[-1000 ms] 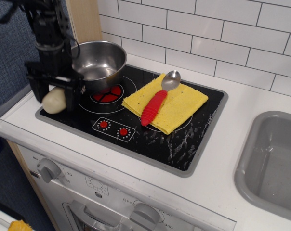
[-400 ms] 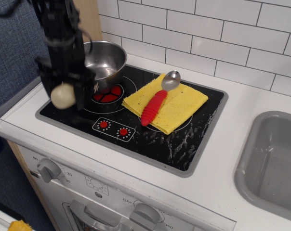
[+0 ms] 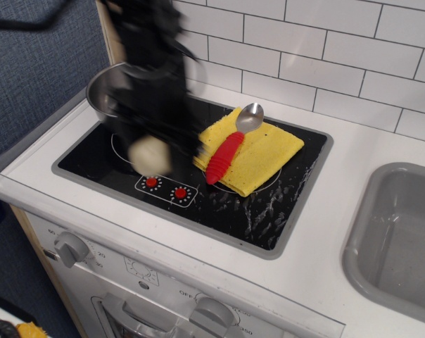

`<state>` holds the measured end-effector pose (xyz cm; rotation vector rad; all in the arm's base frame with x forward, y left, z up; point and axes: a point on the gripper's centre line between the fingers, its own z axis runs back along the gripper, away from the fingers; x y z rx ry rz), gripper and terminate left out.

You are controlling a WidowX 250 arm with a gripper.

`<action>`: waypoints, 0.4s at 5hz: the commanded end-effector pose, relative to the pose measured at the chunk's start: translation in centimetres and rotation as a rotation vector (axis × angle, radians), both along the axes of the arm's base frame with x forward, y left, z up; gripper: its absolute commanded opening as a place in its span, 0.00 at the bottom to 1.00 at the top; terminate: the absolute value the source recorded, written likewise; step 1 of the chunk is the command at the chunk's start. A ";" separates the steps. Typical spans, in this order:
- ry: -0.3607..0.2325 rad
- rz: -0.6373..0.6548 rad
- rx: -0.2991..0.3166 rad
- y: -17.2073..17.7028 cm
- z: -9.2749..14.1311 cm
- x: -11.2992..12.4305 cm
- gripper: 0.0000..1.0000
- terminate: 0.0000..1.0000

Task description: Place the potato on the bottom right corner of the stove top.

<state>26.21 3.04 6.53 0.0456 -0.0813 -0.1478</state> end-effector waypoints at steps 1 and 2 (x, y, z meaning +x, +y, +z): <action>0.004 -0.072 0.022 -6.8 -2.4 -0.2 0.00 0.00; 0.022 -0.095 0.033 -8.1 -3.6 0.3 0.00 0.00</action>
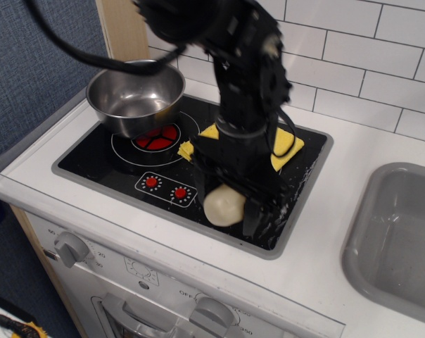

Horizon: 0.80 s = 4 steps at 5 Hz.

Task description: Place the potato on the bottom right corner of the stove top.

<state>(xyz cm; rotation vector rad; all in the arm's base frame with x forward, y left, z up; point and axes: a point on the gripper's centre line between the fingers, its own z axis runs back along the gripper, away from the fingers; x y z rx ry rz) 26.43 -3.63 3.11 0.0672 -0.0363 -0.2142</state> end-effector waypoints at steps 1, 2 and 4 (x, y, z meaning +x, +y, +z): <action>-0.006 -0.021 0.005 -1.6 -0.6 0.6 0.00 0.00; -0.013 -0.014 -0.019 -1.6 -0.5 0.7 1.00 0.00; -0.091 0.067 -0.083 -0.9 4.2 0.6 1.00 0.00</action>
